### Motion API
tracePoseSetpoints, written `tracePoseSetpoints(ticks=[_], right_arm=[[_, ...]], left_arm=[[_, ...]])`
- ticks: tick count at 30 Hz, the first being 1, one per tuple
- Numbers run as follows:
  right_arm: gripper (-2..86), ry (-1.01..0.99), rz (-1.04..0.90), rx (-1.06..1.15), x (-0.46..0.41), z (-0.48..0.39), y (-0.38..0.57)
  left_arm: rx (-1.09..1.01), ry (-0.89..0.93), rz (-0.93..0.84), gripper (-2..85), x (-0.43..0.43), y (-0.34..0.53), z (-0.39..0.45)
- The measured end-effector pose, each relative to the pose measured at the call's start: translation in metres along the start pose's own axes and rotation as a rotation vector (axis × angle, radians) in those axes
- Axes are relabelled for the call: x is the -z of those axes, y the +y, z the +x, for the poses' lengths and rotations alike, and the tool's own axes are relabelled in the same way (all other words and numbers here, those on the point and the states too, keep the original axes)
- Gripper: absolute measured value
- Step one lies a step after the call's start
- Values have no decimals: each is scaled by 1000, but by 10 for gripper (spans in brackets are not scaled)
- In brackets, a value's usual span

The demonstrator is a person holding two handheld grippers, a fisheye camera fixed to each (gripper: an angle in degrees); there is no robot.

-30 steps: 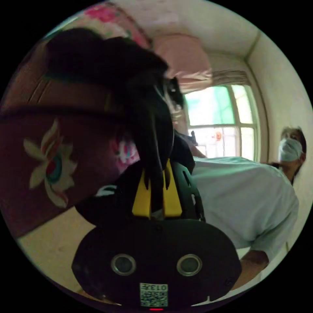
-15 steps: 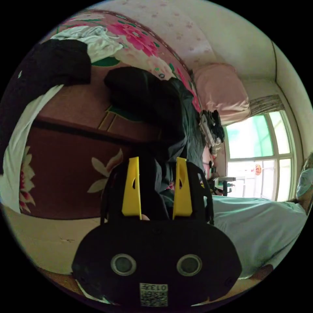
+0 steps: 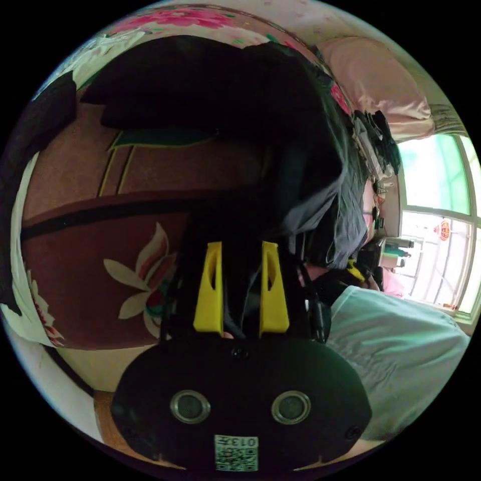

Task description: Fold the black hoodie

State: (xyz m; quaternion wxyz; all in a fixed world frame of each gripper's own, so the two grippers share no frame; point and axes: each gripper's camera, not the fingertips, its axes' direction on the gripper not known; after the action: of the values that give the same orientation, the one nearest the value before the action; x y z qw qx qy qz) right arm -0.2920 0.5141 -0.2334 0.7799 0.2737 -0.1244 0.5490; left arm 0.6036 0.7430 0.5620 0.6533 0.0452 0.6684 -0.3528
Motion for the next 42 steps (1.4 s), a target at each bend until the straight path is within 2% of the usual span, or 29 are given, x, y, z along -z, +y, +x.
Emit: tracePoseSetpoints(ticks=[1,4,6,7,9,11,13,15,18,20,22,25,28,30,31,34,36,38,40,42], right_arm=[[41,-4,4,-1,3,-4,0],[22,7,94,226,39,-61,-2],[13,-82,170,419,79,-123,-25],[12,-103,179,476,89,-144,-33],[6,-128,257,708,138,-251,-64],[4,-141,313,859,180,-342,-81],[2,-196,383,1024,231,-438,-84],[1,-193,513,1202,304,-561,-53],[0,-346,765,1421,390,-638,24],[-1,-371,866,1464,421,-650,58],[-1,-348,922,1507,432,-644,79],[-1,-445,844,1548,418,-604,79],[-1,-461,712,1500,375,-543,64],[0,-439,617,1417,324,-482,51],[0,-422,583,1384,310,-466,47],[1,-291,421,1157,231,-381,30],[3,-108,295,957,158,-309,19],[4,45,195,806,100,-252,4],[6,146,83,605,44,-188,-19],[9,223,-57,432,-23,-120,-40]], left_arm=[[-19,28,-16,42,0,1,0],[-24,270,162,10,29,5,-6],[-86,453,372,3,83,-9,-6],[-123,488,438,2,102,-14,-2],[-294,591,695,-1,194,-38,26],[-430,594,818,-2,270,-55,62],[-514,511,935,-3,350,-65,106],[-631,415,1123,-2,452,-50,168],[-786,419,1390,-2,540,8,214],[-871,434,1408,-1,568,38,227],[-916,380,1389,-1,579,66,231],[-974,320,1290,0,564,95,217],[-928,278,1085,0,517,103,184],[-815,290,884,0,459,96,145],[-769,307,836,0,442,94,133],[-541,436,634,0,351,82,69],[-347,571,456,0,270,71,19],[-240,644,329,0,209,61,-14],[-75,623,175,0,149,50,-45],[62,578,-82,0,79,44,-69]])
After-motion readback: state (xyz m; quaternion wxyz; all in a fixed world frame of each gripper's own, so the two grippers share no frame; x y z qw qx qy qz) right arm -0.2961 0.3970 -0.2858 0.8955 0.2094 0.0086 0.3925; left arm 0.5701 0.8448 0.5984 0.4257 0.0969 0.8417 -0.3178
